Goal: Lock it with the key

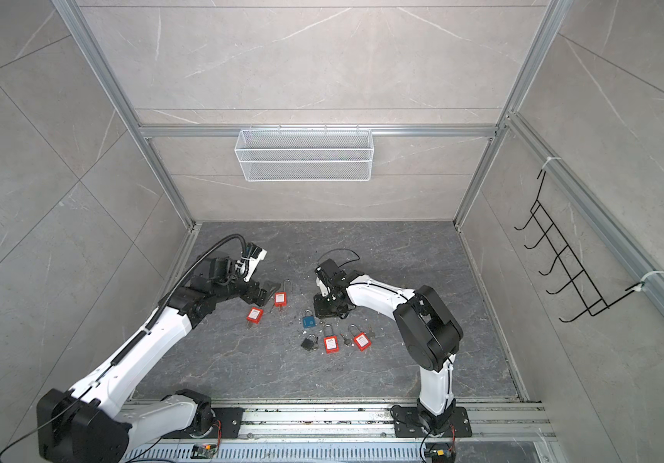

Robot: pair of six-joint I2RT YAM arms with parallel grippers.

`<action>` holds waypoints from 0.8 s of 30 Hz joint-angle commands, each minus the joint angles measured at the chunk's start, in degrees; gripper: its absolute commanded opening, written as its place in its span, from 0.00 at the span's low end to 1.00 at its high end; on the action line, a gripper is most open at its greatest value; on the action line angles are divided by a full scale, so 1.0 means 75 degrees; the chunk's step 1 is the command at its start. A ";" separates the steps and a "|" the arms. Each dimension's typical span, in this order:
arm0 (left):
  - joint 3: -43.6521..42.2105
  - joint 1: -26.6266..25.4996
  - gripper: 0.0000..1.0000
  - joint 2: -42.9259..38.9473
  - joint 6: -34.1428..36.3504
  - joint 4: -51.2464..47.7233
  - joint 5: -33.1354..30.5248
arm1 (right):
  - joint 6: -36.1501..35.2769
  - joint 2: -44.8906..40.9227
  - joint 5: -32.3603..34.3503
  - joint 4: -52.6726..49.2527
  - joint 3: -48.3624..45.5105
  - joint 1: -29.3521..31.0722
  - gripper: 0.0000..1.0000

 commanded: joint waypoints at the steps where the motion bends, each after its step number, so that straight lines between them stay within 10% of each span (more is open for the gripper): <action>1: -0.0160 0.0058 1.00 -0.0550 -0.1178 0.0187 -0.1201 | -0.0071 -0.0368 0.0745 -0.0658 0.0400 0.0149 0.39; 7: -0.0156 0.0247 1.00 -0.0672 -0.2015 -0.0507 -0.1634 | -0.0049 0.0120 0.1284 -0.1148 0.1628 0.0729 0.52; 12: -0.0577 0.0709 1.00 -0.0871 -0.2949 -0.0150 -0.1491 | 0.0295 0.1008 0.1731 -0.1331 0.2943 0.1065 1.00; 24: -0.1399 0.1584 1.00 -0.1499 -0.3863 -0.0015 -0.0944 | 0.0558 0.4174 0.2571 -0.3233 0.7194 0.1412 0.93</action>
